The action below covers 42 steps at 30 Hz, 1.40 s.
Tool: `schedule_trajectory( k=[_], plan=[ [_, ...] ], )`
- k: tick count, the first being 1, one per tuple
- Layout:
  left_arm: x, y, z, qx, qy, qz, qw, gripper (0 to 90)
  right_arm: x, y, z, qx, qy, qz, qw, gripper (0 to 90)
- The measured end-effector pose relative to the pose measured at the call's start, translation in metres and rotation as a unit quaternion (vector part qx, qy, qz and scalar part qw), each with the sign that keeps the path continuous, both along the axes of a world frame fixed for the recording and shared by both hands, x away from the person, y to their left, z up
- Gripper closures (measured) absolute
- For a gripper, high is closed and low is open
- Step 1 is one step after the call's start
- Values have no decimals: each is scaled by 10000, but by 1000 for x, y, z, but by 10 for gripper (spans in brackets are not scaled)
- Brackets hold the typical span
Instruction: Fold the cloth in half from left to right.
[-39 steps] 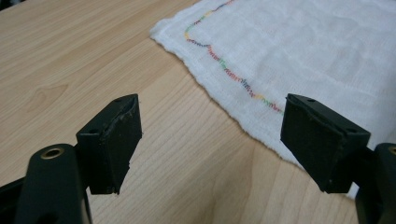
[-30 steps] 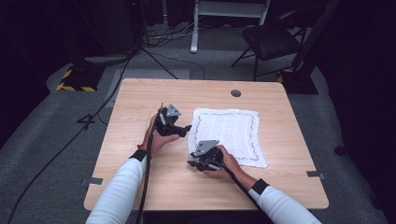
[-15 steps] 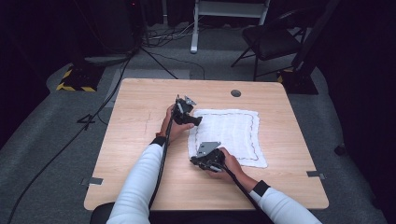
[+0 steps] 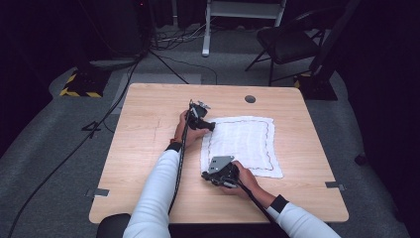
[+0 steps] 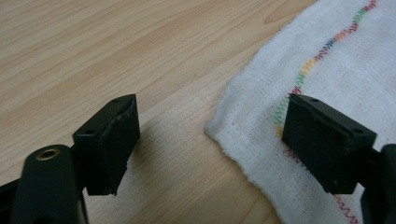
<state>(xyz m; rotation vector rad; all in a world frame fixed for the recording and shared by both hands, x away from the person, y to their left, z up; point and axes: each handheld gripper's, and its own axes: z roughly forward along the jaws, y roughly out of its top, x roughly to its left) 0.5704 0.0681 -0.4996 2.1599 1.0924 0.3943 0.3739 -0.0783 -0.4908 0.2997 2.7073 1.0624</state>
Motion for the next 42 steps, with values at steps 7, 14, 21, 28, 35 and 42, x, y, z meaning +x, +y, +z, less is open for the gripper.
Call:
schedule_trajectory(
  k=[7, 14, 21, 28, 35, 42],
  plan=[
    [-4, 10, 2, -256, 34, -381, 9989, 600, -1, 1, 0, 18, -10, -12, 10000, 862],
    [-6, 22, 1, -441, 117, -495, 9977, 835, -1, 3, 0, 44, -29, -15, 10000, 863],
    [-11, 28, 5, -205, -19, -472, 9987, 848, -2, 6, 6, 187, -120, -35, 9997, 863],
    [-16, 55, 15, -221, -121, -324, 9992, 852, -3, 16, 7, 200, -210, 14, 9996, 863],
    [-23, 79, 26, -217, -215, -179, 9994, 853, -2, 32, 11, 302, -295, 66, 9991, 864],
    [-29, 100, 34, -164, -281, -51, 9995, 853, -5, 48, 16, 409, -365, 169, 9984, 864]
  ],
)
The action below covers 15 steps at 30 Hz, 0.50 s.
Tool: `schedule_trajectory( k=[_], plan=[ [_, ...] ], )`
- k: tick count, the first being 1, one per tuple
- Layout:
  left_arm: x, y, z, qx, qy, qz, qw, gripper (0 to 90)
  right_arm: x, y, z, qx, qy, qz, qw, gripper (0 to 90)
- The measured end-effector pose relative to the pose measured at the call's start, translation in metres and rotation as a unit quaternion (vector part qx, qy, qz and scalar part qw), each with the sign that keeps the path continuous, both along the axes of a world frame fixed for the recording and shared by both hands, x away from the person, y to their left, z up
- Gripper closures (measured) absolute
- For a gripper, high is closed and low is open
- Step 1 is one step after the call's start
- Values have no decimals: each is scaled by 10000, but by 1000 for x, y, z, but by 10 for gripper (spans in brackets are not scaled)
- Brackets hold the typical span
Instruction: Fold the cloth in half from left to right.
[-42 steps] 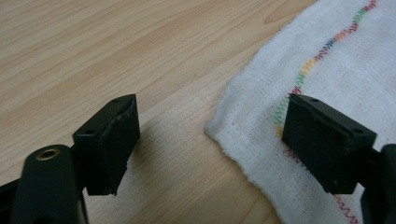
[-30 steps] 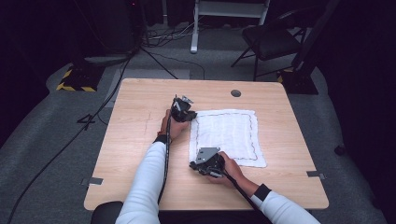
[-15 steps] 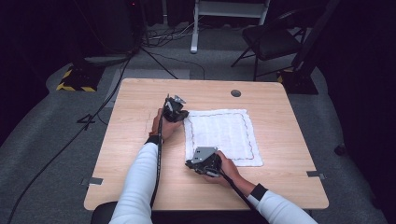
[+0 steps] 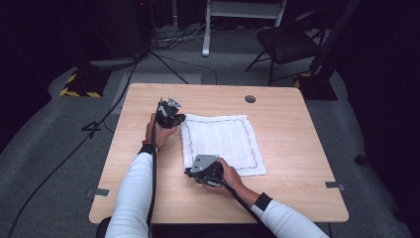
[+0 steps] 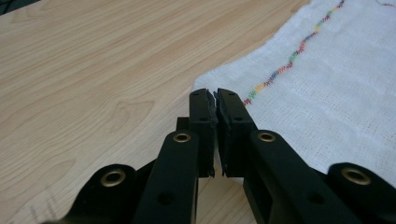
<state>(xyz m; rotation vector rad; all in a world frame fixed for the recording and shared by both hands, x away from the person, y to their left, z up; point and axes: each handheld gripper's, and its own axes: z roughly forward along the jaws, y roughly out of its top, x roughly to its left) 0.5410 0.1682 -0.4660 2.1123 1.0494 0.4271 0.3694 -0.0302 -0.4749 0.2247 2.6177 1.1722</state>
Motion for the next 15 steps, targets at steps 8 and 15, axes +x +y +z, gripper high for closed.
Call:
schedule_trajectory(
  k=[8, 15],
  plan=[
    [-6, 14, 9, -15, -139, 97, 9999, 853, -1, 12, 9, 115, -66, 27, 9999, 865],
    [-6, 8, 20, -97, -302, 65, 9995, 853, 0, 2, 19, 226, -118, -56, 9997, 865]
  ],
)
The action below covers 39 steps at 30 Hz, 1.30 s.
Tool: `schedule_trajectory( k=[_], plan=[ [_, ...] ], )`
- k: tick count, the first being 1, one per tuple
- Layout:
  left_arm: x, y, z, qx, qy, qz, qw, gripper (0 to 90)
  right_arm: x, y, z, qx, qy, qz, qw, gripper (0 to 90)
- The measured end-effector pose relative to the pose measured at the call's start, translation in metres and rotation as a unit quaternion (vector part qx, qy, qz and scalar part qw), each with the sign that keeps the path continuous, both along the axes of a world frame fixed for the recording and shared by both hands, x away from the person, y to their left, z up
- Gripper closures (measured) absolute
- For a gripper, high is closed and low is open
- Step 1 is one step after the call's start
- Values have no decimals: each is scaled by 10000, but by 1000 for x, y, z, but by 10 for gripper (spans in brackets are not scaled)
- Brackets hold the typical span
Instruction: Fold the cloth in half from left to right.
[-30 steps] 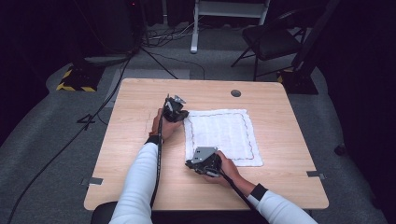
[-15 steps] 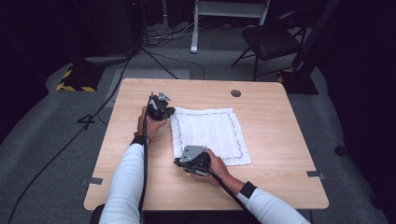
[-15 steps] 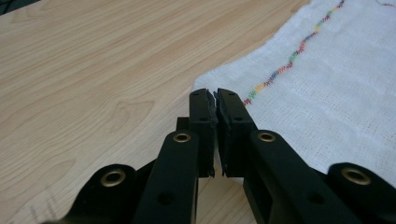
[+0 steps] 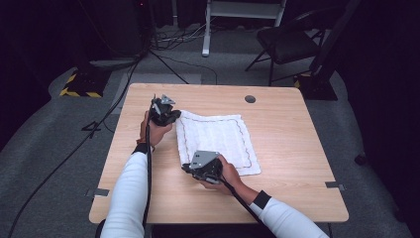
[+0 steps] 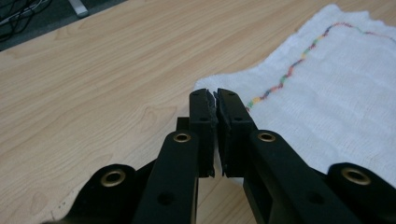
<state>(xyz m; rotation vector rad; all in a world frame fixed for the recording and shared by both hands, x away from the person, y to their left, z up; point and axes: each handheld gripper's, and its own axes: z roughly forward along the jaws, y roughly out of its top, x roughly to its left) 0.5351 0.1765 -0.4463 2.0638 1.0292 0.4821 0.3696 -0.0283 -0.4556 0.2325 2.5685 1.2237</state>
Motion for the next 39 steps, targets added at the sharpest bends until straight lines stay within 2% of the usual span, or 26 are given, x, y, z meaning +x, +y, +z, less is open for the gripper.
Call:
schedule_trajectory(
  k=[8, 18, 27, 32, 39],
  plan=[
    [8, -33, 12, -13, -150, -118, 9998, 853, 2, -40, 12, 168, 24, -272, 9995, 865],
    [21, -98, 17, 183, -246, -485, 9984, 853, 2, -102, 17, 254, 50, -718, 9971, 865],
    [27, -151, 14, 275, -242, -749, 9965, 853, -1, -143, 15, 229, 106, -1016, 9945, 865],
    [31, -172, 13, 298, -255, -902, 9951, 853, -3, -161, 13, 190, 119, -1183, 9927, 864],
    [38, -194, 2, 362, -212, -926, 9948, 851, 0, -183, 6, 103, 180, -1473, 9889, 864]
  ],
)
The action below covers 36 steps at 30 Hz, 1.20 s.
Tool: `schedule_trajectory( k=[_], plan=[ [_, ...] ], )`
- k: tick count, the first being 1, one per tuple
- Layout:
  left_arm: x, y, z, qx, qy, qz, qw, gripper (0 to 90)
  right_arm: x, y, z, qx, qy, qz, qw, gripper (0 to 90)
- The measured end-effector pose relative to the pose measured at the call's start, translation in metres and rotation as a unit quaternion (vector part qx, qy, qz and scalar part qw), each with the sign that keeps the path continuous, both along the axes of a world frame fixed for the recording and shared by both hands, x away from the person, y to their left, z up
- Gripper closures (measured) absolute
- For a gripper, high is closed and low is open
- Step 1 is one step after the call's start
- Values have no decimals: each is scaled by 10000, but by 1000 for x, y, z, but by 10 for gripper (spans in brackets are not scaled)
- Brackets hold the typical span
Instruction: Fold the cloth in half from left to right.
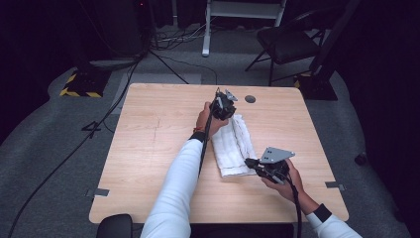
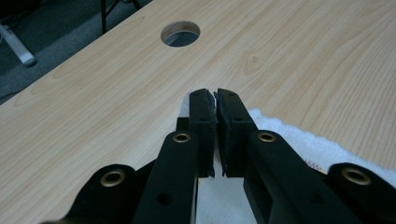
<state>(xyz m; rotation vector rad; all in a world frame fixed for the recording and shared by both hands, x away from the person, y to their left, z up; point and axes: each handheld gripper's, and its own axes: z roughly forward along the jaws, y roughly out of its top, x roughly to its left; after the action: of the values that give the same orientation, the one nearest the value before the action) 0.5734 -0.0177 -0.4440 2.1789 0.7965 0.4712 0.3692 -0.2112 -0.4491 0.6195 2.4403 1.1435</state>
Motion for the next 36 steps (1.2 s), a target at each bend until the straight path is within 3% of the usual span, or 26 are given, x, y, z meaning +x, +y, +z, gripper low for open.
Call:
schedule_trajectory(
  k=[10, 16, 20, 26, 31, 33, 36],
  plan=[
    [3, -29, -11, 115, -50, -61, 9999, 828, 3, -23, -16, -185, 189, -322, 9991, 859],
    [-2, -29, -7, 74, -90, 39, 9999, 600, 5, -32, -21, -258, 252, -489, 9982, 821],
    [-13, -17, 3, 46, -115, -69, 9999, 543, 5, -41, -24, -285, 294, -616, 9973, 757],
    [-45, 13, 11, -113, -41, -272, 9996, 399, 5, -56, -21, -170, 257, -842, 9960, 668],
    [-79, 26, 5, 58, 51, -586, 9983, 324, 11, -64, -18, -95, 256, -1004, 9946, 612],
    [-95, 31, -1, 148, 35, -677, 9976, 319, 15, -64, -18, -90, 213, -985, 9949, 592],
    [-115, 37, -13, 200, 177, -867, 9959, 319, 21, -61, -19, -97, 218, -887, 9958, 566]
  ],
)
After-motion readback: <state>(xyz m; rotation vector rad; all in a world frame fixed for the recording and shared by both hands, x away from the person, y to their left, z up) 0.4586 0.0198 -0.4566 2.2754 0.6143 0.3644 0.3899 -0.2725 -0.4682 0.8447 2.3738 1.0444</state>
